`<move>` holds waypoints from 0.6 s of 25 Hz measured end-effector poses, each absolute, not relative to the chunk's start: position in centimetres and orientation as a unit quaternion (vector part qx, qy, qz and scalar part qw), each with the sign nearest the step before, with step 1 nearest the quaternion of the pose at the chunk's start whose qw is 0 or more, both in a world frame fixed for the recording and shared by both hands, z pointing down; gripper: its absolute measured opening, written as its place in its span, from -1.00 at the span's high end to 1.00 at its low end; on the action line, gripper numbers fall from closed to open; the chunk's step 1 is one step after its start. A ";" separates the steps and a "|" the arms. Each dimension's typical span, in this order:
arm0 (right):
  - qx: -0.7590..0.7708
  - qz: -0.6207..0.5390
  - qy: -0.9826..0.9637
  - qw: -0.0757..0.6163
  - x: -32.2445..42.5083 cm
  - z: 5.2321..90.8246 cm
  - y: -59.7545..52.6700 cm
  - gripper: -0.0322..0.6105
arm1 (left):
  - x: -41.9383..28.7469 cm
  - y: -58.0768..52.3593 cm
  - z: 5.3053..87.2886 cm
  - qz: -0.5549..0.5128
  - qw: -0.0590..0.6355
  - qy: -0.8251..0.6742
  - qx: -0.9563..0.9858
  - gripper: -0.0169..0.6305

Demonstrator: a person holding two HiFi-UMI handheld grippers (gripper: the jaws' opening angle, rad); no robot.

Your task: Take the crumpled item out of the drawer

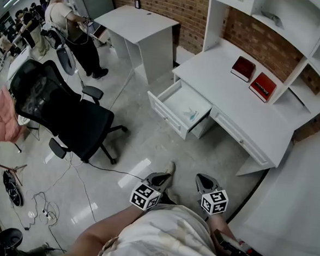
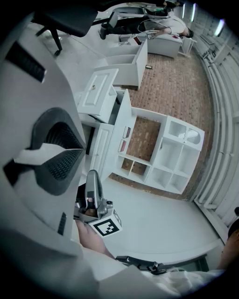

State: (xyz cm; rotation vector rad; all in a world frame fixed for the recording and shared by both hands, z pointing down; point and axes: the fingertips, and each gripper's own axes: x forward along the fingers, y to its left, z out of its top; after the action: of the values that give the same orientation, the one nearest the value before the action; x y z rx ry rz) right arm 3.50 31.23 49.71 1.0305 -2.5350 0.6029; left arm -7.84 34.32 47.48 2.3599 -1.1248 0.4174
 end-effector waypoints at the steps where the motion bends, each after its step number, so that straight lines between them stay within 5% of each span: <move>1: 0.362 0.215 -0.891 0.168 3.4 49.7 31.7 0.81 | -8.0 34.8 47.5 0.154 0.246 -0.412 0.864 0.86; 15: 0.371 0.231 -0.885 0.160 3.1 50.3 32.8 0.81 | -8.7 36.2 47.1 0.161 0.236 -0.408 0.867 0.86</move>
State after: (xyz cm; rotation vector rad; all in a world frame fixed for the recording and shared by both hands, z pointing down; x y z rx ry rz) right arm 3.08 32.77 50.30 1.0606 -2.5279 0.6611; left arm -8.69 36.18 47.14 2.3784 -1.1187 0.4417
